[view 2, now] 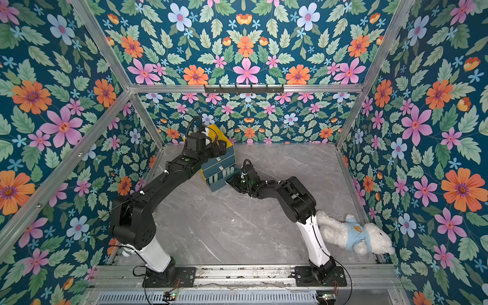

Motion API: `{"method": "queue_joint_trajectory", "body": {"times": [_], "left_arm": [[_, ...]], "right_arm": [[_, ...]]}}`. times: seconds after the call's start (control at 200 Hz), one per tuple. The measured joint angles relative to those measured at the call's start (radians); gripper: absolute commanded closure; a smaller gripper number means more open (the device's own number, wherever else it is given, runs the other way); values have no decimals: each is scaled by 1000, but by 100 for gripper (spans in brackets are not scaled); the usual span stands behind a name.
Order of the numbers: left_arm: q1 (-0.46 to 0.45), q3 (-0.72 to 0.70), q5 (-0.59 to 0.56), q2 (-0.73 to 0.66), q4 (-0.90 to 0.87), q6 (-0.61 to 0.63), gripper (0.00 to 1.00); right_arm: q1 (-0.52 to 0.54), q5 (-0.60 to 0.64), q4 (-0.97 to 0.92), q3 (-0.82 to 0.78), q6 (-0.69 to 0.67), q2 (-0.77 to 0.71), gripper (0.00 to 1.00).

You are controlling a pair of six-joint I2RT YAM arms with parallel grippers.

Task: Place the fruit knives into the drawer by color
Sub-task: Close the drawer in the storage box.

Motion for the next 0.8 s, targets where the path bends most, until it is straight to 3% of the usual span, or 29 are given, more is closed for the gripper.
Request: {"method": "queue_joint_trajectory", "body": {"times": [0.52, 0.8], "left_arm": [[-13, -43, -15, -6, 60, 27, 1], [-14, -13, -15, -3, 21, 23, 1]], "right_arm": [[-6, -32, 83, 158, 145, 136, 55], [-6, -31, 89, 79, 151, 85, 52]]}}
